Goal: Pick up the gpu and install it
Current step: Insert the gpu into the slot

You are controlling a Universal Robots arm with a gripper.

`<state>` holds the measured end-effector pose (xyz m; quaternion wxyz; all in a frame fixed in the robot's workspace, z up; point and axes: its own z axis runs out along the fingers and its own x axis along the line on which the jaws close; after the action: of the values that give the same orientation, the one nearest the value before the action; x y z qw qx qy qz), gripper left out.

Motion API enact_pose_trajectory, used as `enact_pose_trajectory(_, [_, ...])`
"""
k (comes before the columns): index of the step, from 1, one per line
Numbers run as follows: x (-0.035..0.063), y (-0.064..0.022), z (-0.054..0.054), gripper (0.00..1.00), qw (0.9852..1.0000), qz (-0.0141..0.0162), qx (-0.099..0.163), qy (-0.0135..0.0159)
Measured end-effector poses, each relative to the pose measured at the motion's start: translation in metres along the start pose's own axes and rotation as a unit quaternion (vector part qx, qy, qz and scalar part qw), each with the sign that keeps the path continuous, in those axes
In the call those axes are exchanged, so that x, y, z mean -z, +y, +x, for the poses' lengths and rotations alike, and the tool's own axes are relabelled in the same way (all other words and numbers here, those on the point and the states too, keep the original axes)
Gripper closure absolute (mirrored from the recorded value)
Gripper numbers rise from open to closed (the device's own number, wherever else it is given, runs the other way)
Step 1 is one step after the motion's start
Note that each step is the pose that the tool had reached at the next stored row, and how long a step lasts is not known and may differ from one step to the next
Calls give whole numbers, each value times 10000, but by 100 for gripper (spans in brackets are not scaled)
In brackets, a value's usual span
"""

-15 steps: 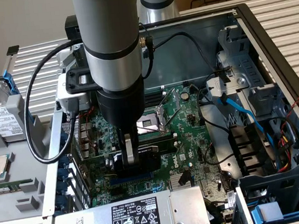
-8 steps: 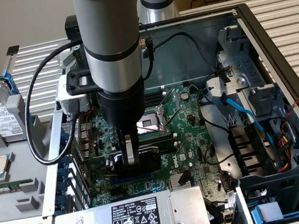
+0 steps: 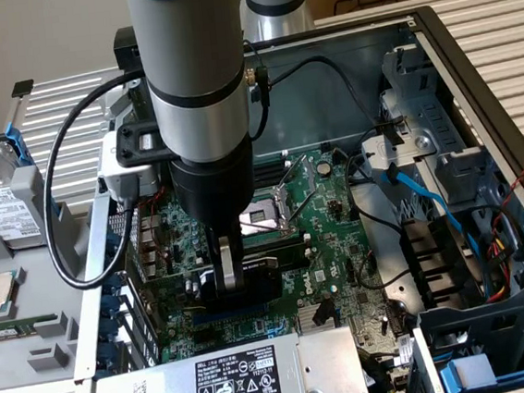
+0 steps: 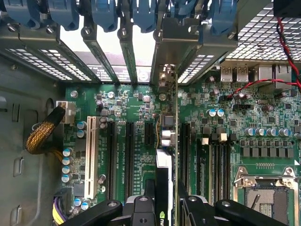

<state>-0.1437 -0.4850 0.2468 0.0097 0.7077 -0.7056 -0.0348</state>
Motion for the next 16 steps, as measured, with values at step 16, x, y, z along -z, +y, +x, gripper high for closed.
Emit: enact_pose_trajectory(16, [-15, 0, 1, 73, 10000, 26, 0, 1])
